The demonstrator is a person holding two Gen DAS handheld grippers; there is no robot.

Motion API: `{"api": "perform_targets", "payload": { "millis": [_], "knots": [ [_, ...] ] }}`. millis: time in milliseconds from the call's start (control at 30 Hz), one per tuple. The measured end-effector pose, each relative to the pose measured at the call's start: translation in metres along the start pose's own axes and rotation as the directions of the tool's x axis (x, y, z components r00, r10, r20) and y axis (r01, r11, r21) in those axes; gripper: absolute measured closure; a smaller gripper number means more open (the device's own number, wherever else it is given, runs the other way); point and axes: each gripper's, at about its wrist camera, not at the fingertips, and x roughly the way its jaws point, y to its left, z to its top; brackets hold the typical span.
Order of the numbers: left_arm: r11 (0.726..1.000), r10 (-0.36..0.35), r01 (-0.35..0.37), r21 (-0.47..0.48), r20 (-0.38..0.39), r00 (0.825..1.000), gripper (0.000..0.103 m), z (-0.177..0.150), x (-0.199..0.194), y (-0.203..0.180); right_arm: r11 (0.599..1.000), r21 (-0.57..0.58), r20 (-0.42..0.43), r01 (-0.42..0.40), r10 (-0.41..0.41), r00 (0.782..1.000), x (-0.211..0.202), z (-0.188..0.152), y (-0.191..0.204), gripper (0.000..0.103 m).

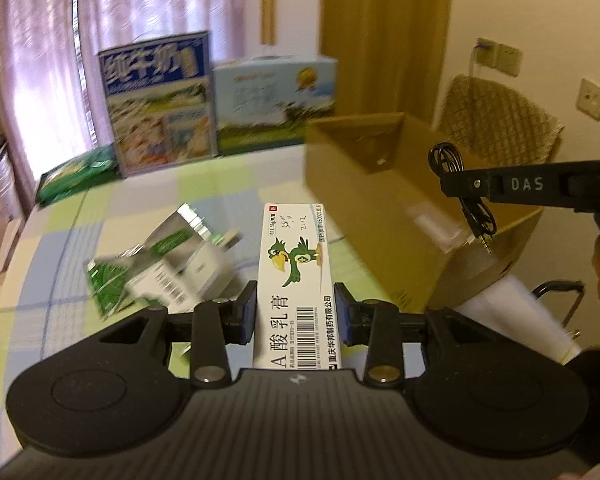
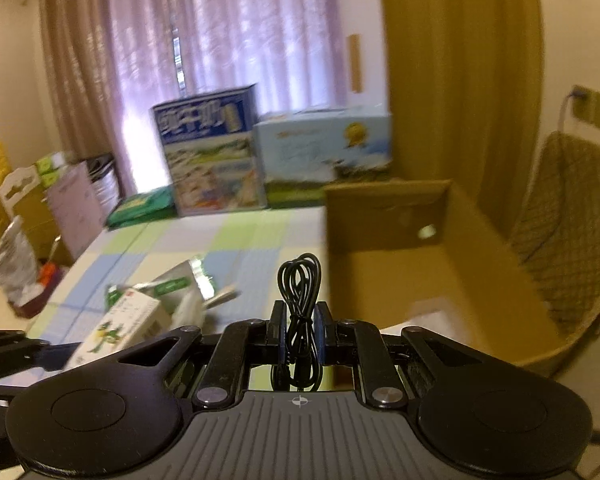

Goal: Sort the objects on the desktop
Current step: 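Carry the held cable and ointment box over the cardboard box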

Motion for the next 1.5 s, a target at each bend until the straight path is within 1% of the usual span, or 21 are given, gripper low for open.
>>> {"api": "perform_targets", "payload": {
  "millis": [167, 333, 467, 633, 867, 1100, 1500],
  "knots": [
    [0.998, -0.058, 0.057, 0.035, 0.021, 0.998, 0.070, 0.031, 0.013, -0.041, 0.998, 0.029, -0.003, 0.064, -0.064, 0.998, -0.005, 0.013, -0.053, 0.092],
    [0.992, -0.116, 0.115, 0.055, 0.015, 0.993, 0.070, 0.053, 0.039, -0.080, 0.995, 0.042, -0.021, 0.094, -0.093, 0.995, -0.003, 0.015, -0.090, 0.092],
    [0.987, -0.152, 0.151, 0.059, 0.000, 0.988, 0.070, 0.064, 0.062, -0.100, 0.993, 0.059, -0.037, 0.100, -0.098, 0.995, 0.003, 0.013, -0.111, 0.092],
    [0.983, -0.174, 0.174, 0.050, -0.016, 0.985, 0.070, 0.073, 0.089, -0.110, 0.990, 0.095, -0.049, 0.103, -0.099, 0.994, 0.011, 0.014, -0.136, 0.092],
    [0.982, -0.184, 0.185, 0.025, -0.038, 0.982, 0.070, 0.079, 0.117, -0.114, 0.990, 0.096, -0.066, 0.099, -0.093, 0.994, 0.027, 0.015, -0.147, 0.092],
    [0.983, -0.183, 0.185, 0.023, -0.054, 0.982, 0.070, 0.080, 0.139, -0.118, 0.991, 0.099, -0.078, 0.091, -0.084, 0.993, 0.040, 0.012, -0.153, 0.092],
    [0.983, -0.184, 0.186, 0.013, -0.068, 0.981, 0.070, 0.076, 0.157, -0.119, 0.990, 0.102, -0.100, 0.095, -0.085, 0.991, 0.053, 0.007, -0.159, 0.092]
  ]
}}
